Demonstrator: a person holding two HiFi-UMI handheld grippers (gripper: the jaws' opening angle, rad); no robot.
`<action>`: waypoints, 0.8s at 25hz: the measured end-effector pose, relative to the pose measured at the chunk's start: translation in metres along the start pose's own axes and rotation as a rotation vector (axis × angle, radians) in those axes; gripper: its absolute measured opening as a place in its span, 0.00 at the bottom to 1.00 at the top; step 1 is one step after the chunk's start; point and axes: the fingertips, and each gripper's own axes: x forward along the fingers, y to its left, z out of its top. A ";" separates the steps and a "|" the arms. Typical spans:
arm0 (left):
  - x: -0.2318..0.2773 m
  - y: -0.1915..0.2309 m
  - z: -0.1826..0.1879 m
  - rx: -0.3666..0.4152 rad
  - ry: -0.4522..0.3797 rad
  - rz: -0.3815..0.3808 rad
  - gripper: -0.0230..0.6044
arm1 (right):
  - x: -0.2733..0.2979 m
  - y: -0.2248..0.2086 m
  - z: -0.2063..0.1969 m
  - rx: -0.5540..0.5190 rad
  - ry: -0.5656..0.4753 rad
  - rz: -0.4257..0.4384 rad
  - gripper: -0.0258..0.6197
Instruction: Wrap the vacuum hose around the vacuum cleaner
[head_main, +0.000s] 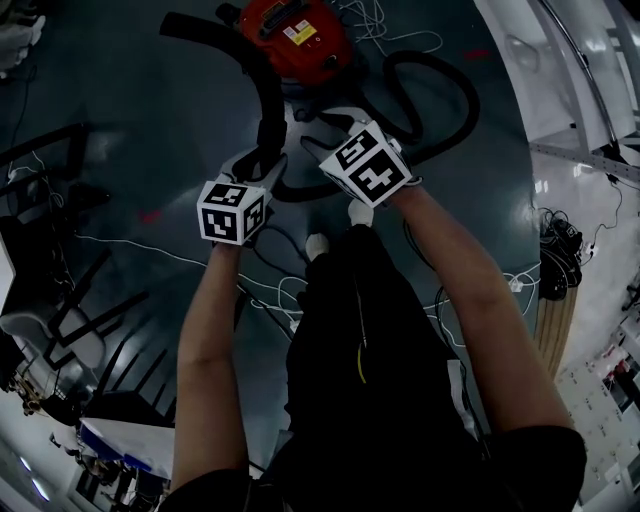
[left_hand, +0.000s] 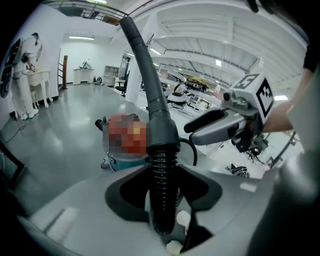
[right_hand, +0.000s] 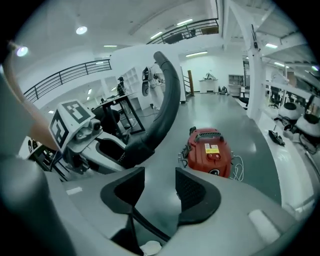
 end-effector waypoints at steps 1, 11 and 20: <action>-0.002 -0.001 0.002 0.017 0.012 -0.011 0.32 | -0.003 0.001 0.003 -0.022 -0.007 0.001 0.34; 0.007 -0.023 0.031 0.070 0.087 -0.118 0.32 | -0.037 -0.016 0.062 -0.053 -0.073 0.072 0.38; 0.016 -0.022 0.052 0.209 0.200 -0.163 0.32 | -0.047 -0.034 0.078 -0.261 0.018 0.006 0.47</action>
